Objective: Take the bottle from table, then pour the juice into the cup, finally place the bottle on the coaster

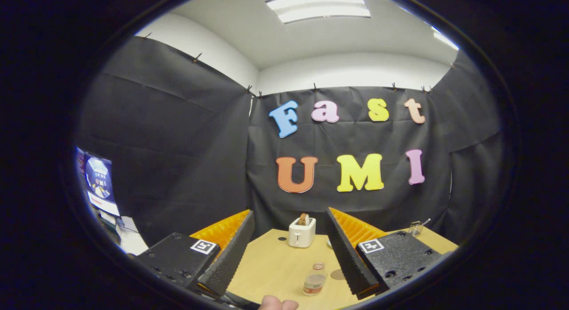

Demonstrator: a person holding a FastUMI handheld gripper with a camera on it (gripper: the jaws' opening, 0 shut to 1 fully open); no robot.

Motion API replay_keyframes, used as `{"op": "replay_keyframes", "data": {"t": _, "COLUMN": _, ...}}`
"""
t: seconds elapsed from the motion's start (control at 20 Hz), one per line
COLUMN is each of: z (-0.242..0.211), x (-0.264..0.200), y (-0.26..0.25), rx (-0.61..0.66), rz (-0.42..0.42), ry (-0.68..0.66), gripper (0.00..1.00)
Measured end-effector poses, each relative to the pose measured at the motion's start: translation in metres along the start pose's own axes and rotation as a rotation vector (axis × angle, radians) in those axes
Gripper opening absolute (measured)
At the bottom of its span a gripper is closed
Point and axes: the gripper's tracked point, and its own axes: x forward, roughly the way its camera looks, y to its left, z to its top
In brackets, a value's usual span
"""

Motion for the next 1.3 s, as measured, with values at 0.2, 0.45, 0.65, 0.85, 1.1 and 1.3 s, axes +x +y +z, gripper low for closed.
{"op": "replay_keyframes", "data": {"t": 0.2, "z": -0.002, "x": 0.001, "y": -0.002, "rx": -0.001, "rz": -0.009, "ry": 0.003, "gripper": 1.00}}
{"op": "replay_keyframes", "data": {"t": 0.45, "z": -0.009, "x": 0.000, "y": -0.001, "rx": 0.003, "rz": -0.010, "ry": 0.009, "gripper": 1.00}}
{"op": "replay_keyframes", "data": {"t": 0.65, "z": -0.020, "x": 0.003, "y": 0.004, "rx": -0.014, "rz": 0.003, "ry": 0.022, "gripper": 1.00}}
{"op": "replay_keyframes", "data": {"t": 0.85, "z": -0.032, "x": 0.003, "y": 0.005, "rx": -0.027, "rz": 0.004, "ry": 0.045, "gripper": 1.00}}
{"op": "replay_keyframes", "data": {"t": 1.1, "z": -0.053, "x": 0.007, "y": 0.002, "rx": -0.033, "rz": -0.005, "ry": 0.078, "gripper": 1.00}}
{"op": "replay_keyframes", "data": {"t": 1.3, "z": -0.079, "x": 0.012, "y": 0.000, "rx": -0.035, "rz": -0.011, "ry": 0.124, "gripper": 1.00}}
